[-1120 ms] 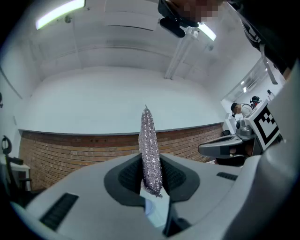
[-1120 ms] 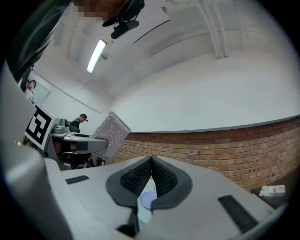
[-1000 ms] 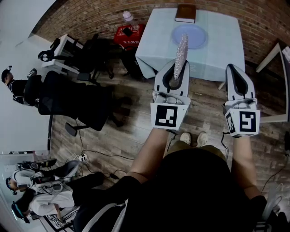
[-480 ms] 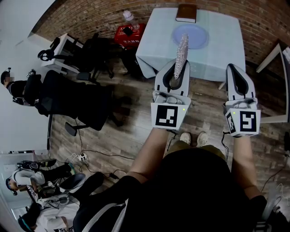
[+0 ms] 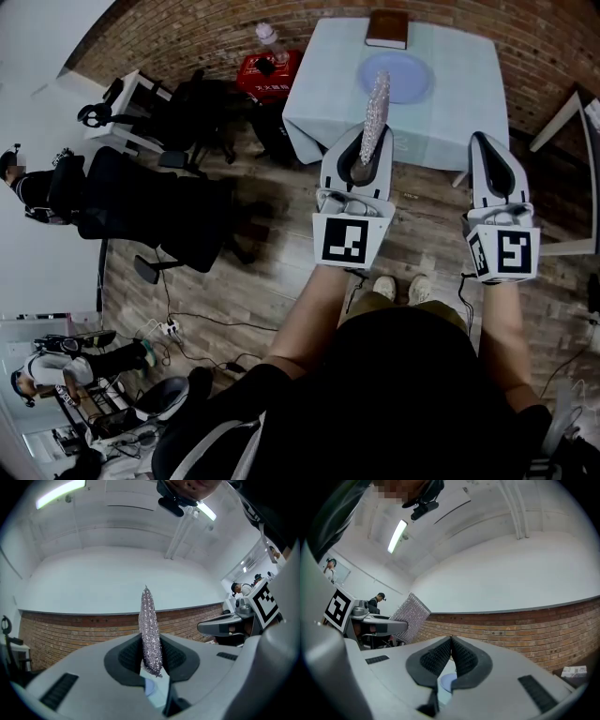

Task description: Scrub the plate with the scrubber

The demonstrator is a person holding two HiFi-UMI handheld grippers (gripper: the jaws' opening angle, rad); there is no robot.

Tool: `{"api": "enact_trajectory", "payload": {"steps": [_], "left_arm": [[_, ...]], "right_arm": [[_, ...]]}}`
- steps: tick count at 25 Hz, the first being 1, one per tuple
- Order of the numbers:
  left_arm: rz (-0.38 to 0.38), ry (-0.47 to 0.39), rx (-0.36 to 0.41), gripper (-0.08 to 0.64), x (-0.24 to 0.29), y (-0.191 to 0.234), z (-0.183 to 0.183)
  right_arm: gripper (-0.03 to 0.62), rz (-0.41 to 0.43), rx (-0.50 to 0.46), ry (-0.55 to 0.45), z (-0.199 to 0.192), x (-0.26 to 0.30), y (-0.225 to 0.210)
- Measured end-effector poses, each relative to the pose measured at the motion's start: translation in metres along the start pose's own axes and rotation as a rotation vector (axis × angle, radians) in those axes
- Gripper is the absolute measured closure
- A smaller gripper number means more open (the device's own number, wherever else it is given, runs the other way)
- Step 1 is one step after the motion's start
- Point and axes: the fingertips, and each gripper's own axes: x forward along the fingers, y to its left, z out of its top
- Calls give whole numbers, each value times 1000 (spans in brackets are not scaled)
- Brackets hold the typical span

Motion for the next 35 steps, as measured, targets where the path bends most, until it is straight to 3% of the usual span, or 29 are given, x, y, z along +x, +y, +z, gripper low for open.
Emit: {"api": "enact_trajectory", "payload": {"steps": [23,35], "left_arm": [[-1,-14,8,480,-15,57,-4],[36,-17,16,480,47,94,-37]], "right_arm": [[557,-29,5,-15,2,18,35],[557,-7,5,-45,-21,94,5]]}}
